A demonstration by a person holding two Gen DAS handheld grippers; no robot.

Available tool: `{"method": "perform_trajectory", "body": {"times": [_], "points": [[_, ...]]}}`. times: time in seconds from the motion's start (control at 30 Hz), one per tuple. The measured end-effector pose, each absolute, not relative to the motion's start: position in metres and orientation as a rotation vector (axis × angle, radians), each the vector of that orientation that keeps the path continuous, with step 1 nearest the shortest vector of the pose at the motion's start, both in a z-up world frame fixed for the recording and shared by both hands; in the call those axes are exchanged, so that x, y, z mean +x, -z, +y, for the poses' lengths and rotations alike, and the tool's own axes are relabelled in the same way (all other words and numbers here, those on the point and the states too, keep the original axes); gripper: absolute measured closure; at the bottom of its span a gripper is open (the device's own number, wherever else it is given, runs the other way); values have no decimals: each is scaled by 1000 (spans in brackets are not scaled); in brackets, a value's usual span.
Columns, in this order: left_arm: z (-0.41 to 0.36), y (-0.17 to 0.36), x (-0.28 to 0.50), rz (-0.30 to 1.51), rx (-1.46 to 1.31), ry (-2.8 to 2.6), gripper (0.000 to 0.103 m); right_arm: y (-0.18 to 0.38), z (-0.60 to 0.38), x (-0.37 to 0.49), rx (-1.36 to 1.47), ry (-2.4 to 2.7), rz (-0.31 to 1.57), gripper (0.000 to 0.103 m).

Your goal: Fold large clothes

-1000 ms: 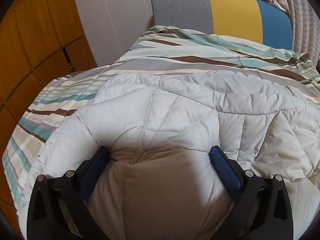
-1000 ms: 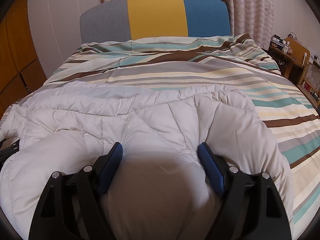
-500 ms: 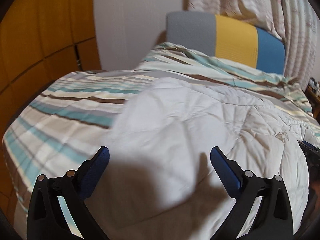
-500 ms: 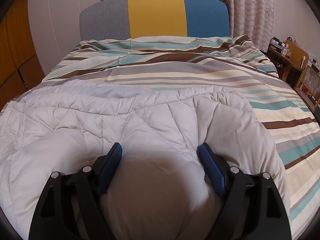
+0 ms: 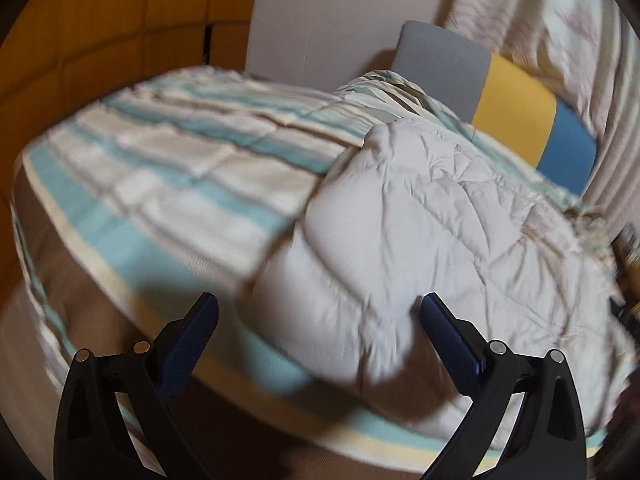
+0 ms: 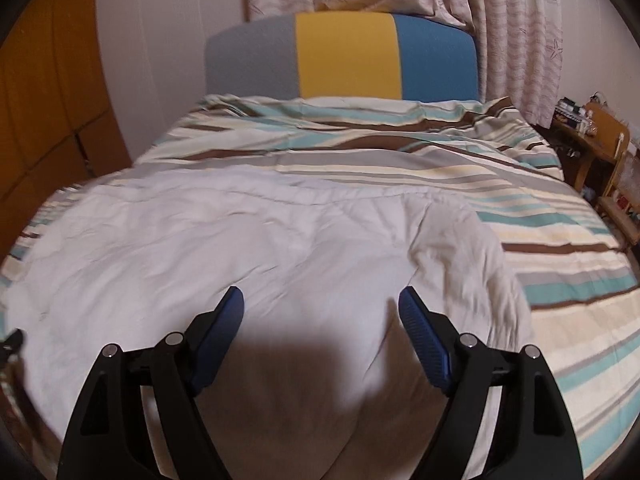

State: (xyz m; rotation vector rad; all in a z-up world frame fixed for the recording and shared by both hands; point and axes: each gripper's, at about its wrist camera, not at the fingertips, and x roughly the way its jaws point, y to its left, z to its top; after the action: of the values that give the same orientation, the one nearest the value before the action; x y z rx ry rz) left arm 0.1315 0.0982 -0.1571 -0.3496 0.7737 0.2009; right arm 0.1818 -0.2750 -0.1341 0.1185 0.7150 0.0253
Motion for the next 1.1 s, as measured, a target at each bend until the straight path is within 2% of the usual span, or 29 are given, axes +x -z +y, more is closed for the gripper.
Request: {"method": "perform_trajectory", "body": {"times": [0.03, 0.1, 0.13, 0.2, 0.3, 0.37, 0.53, 0.7, 1.0, 1.03, 1.1], "points": [[101, 160, 126, 770, -400, -178, 3, 132, -272, 175, 126, -39, 707, 32], [101, 164, 118, 764, -461, -141, 3, 129, -263, 158, 143, -81, 696, 47], [99, 167, 115, 769, -480, -116, 3, 127, -258, 149, 153, -110, 689, 51], [93, 170, 113, 775, -485, -83, 8, 127, -247, 138, 156, -149, 686, 64], [83, 172, 111, 784, -486, -22, 10, 126, -234, 124, 167, -192, 683, 76], [80, 173, 112, 785, -498, 3, 14, 126, -227, 118, 167, -219, 682, 79], [83, 174, 121, 755, -513, -7, 14, 134, -205, 110, 113, -268, 697, 81], [86, 177, 126, 747, -535, -20, 14, 170, -193, 130, 58, -252, 789, 81], [86, 182, 133, 691, -646, -19, 14, 187, -190, 130, 30, -261, 761, 81], [88, 183, 134, 683, -681, -28, 16, 187, -192, 130, 30, -261, 761, 81], [98, 184, 135, 665, -764, -58, 30, 187, -192, 130, 33, -263, 760, 81]]}}
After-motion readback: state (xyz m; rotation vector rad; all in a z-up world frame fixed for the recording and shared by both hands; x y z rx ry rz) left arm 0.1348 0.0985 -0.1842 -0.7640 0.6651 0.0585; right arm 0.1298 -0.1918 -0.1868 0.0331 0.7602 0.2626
